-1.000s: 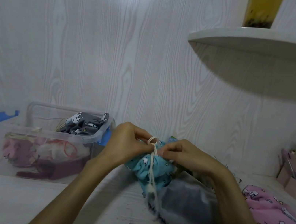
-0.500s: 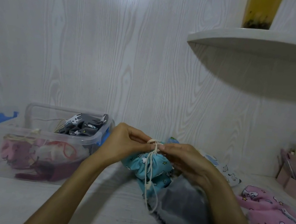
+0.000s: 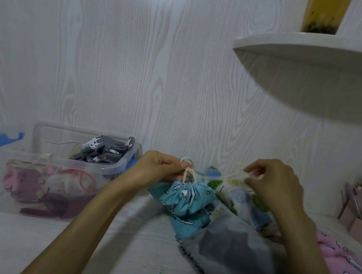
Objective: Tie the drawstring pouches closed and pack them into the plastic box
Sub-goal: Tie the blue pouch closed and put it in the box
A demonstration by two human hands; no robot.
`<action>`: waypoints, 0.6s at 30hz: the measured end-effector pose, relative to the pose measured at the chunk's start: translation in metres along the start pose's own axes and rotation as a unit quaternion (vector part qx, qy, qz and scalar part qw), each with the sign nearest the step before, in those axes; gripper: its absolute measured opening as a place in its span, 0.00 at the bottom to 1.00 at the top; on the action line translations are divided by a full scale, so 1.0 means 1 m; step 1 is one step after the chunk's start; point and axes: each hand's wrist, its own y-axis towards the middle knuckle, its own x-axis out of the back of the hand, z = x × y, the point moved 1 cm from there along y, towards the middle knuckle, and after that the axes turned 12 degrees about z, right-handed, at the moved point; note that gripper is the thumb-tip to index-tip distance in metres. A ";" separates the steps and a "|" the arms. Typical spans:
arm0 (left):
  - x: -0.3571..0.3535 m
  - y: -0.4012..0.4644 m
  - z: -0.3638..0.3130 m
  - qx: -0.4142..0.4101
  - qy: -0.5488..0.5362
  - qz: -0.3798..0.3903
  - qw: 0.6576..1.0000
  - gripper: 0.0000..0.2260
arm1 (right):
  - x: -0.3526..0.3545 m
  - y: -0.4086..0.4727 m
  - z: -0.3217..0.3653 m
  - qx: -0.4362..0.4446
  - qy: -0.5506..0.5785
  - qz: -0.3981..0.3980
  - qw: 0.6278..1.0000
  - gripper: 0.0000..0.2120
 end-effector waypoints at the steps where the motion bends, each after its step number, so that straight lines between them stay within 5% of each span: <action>1: 0.000 0.000 0.000 0.004 -0.005 0.000 1.000 0.08 | 0.003 0.001 -0.006 -0.035 -0.019 0.085 0.996 0.13; 3: 0.000 0.001 0.001 0.011 -0.010 -0.001 1.000 0.08 | 0.008 0.001 -0.013 -0.064 -0.047 0.222 0.972 0.20; 7: -0.005 0.000 0.001 0.017 -0.002 0.014 1.000 0.10 | 0.016 -0.006 0.013 0.097 0.055 0.149 0.983 0.11; 10: -0.007 -0.001 0.000 0.016 0.011 0.015 1.000 0.11 | 0.004 -0.011 0.038 0.182 0.112 0.204 0.955 0.08; 13: -0.007 -0.003 -0.001 0.011 0.026 0.017 0.999 0.11 | -0.019 -0.011 0.043 0.184 0.054 0.287 0.939 0.10; 18: -0.006 -0.004 -0.001 -0.007 0.023 -0.004 1.000 0.11 | -0.033 -0.006 0.040 0.182 0.109 0.286 0.935 0.07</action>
